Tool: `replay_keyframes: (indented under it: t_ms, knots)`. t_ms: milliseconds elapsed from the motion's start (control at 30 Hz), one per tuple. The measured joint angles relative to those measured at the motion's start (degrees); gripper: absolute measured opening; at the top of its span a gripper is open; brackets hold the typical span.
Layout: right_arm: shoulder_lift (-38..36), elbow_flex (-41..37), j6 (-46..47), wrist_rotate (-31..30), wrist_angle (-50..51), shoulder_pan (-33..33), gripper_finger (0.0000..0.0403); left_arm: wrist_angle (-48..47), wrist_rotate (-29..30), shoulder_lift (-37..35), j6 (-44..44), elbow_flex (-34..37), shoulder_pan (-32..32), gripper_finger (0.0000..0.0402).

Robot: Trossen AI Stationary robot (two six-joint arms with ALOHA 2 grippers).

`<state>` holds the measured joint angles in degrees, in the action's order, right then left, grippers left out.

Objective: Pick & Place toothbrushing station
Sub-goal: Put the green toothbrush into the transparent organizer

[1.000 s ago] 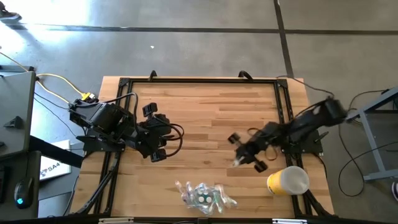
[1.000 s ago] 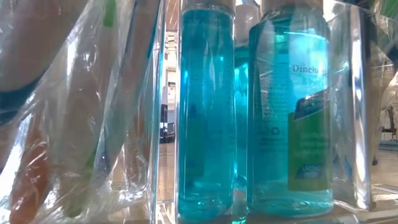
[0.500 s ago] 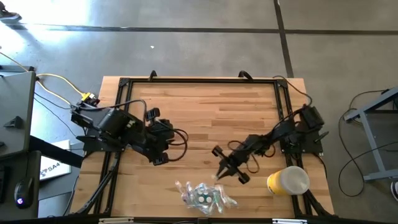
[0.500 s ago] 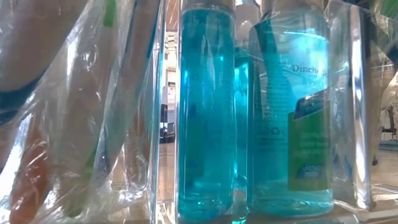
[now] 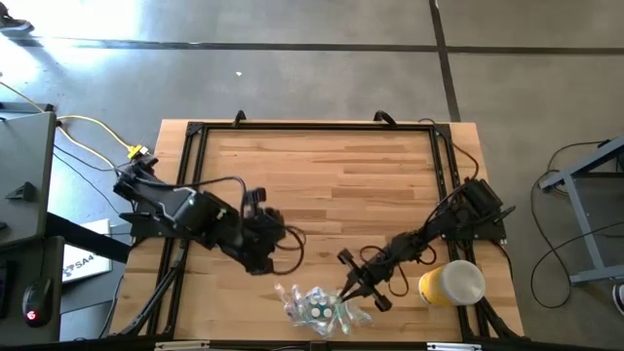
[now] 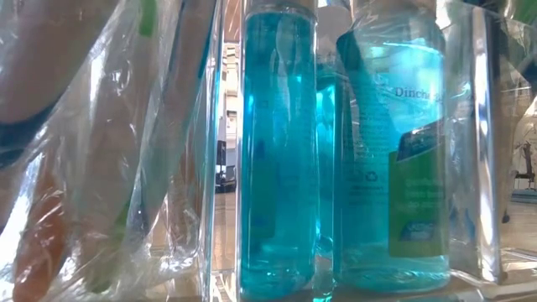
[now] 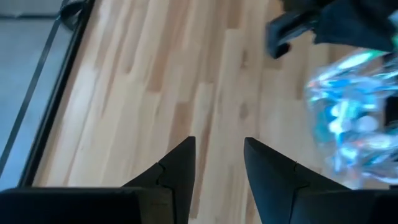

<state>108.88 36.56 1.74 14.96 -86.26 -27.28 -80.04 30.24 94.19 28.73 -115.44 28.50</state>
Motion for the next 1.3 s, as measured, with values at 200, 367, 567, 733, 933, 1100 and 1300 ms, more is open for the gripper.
replay_keyframes:
  t_ms: [200,367,567,733,933,1100,1300]
  knots:
    - [0.4,-0.1,-2.5,-8.8,0.0,-3.4,0.0006,12.0,-0.3,0.0,-6.1,6.9,3.8,0.0132]
    - [0.8,-0.1,-2.8,-10.2,0.2,-3.9,0.0006,15.3,-0.3,0.0,-5.5,9.3,7.2,0.0132]
    - [6.6,-0.1,0.2,-13.6,-0.1,-3.9,0.0006,19.4,3.1,-0.1,-4.4,11.2,11.9,0.0132]
    - [7.7,-0.1,1.0,-14.7,-0.1,-3.9,0.0007,23.2,5.8,-0.1,-4.3,12.9,14.8,0.0132]
    - [7.7,-0.1,1.5,-15.4,0.0,-4.4,0.0012,27.5,6.6,0.0,-4.3,15.3,16.4,0.0132]
    - [7.7,-0.1,1.7,-15.9,0.4,-4.6,0.0016,27.7,6.6,0.0,-3.4,15.8,16.2,0.0132]
    - [7.6,-2.5,1.8,-19.0,0.4,-5.3,0.0017,29.3,6.6,0.0,-4.7,15.8,16.2,0.0132]
